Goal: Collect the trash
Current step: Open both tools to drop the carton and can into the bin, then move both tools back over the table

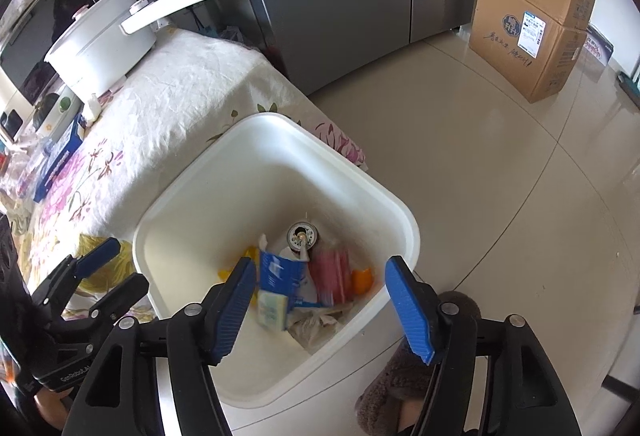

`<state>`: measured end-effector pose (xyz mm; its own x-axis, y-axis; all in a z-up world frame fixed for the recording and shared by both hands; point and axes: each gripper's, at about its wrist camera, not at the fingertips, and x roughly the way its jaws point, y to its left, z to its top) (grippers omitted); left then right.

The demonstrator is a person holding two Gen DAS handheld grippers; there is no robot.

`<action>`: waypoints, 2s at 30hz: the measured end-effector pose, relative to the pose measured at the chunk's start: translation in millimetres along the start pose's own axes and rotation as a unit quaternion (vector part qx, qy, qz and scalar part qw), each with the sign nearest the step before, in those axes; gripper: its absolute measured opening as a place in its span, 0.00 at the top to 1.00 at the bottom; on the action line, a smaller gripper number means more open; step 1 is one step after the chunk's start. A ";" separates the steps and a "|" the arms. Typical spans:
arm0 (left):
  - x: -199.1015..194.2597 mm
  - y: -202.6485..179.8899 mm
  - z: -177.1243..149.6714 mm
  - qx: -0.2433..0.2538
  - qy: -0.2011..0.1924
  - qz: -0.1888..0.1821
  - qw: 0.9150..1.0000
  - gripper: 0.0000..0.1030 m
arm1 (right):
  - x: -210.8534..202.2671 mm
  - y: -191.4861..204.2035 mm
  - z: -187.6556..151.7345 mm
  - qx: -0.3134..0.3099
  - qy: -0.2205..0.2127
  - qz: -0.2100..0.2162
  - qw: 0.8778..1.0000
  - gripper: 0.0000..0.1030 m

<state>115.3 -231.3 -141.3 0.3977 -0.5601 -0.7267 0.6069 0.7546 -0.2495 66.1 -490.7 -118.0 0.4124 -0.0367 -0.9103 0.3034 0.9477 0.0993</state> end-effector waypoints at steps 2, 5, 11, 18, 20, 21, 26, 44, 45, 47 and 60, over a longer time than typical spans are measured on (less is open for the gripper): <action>-1.3 1.2 -0.7 -0.001 0.000 0.002 1.000 0.20 | -1.1 -0.2 0.9 0.003 -0.001 0.000 1.000 0.28; -2.7 2.8 -0.6 -0.003 0.001 0.004 1.000 0.19 | -2.5 -0.6 2.7 0.010 -0.001 0.002 1.000 0.27; -12.2 6.5 0.9 -0.005 -0.002 0.009 1.000 0.16 | -6.7 7.6 9.7 0.010 -0.002 -0.001 1.000 0.27; -40.8 23.4 4.9 -0.024 -0.028 0.020 0.999 0.09 | -22.0 35.9 20.1 -0.015 -0.027 0.000 1.000 0.19; -51.8 30.8 6.1 -0.033 -0.036 0.026 0.998 0.08 | -26.2 45.8 22.9 -0.026 -0.033 0.002 0.999 0.19; -56.3 34.1 6.9 -0.037 -0.039 0.030 0.998 0.07 | -28.5 52.3 24.3 -0.033 -0.035 0.003 0.999 0.19; -84.3 54.3 8.7 -0.063 -0.057 0.064 0.994 0.01 | -38.5 85.8 30.8 -0.061 -0.046 0.014 0.997 0.18; -195.0 149.3 -24.4 -0.182 -0.078 0.189 0.962 0.01 | -31.6 229.7 25.0 -0.134 -0.047 0.052 0.988 0.14; -200.6 150.9 -26.5 -0.179 -0.076 0.194 0.961 0.01 | -31.8 236.8 23.3 -0.137 -0.048 0.053 0.988 0.14; -213.4 153.4 -31.4 -0.174 -0.075 0.205 0.960 0.01 | -33.1 249.6 18.0 -0.144 -0.052 0.052 0.987 0.14; -276.5 175.7 -19.9 -0.089 -0.044 0.306 0.947 0.01 | -78.7 288.1 3.8 -0.166 -0.082 0.039 0.982 0.03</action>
<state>98.2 62.9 3.0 0.6973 -0.0195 -0.7165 0.1213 0.9884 0.0912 124.3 -216.0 -16.2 0.5651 0.0153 -0.8249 -0.0200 0.9998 0.0048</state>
